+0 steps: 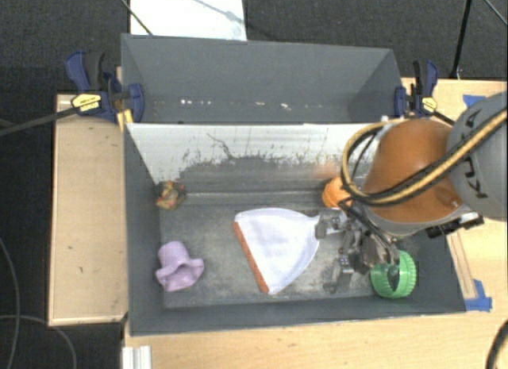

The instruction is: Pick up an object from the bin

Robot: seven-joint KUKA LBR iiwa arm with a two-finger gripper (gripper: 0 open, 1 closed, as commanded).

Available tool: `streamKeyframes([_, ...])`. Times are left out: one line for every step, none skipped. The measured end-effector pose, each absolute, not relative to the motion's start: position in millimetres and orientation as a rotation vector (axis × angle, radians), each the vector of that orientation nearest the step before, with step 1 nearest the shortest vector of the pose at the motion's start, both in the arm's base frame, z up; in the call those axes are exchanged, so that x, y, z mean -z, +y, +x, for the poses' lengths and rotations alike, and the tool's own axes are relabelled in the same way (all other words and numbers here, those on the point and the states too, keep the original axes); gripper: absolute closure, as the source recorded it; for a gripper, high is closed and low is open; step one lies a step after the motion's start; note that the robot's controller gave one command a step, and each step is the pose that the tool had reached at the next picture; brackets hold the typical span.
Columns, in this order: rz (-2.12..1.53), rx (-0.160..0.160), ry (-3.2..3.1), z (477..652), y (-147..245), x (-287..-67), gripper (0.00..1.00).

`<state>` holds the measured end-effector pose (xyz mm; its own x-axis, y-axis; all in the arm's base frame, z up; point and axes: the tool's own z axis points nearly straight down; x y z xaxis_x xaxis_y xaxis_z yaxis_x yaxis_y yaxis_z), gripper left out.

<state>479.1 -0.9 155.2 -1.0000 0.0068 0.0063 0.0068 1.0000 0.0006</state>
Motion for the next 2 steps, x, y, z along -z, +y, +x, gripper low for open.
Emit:
streamKeyframes([-0.011, 0.001, -3.143, 481.1, -1, -159, 0.00])
streamKeyframes([0.340, -0.002, -3.133, 498.9, 1, -112, 0.00])
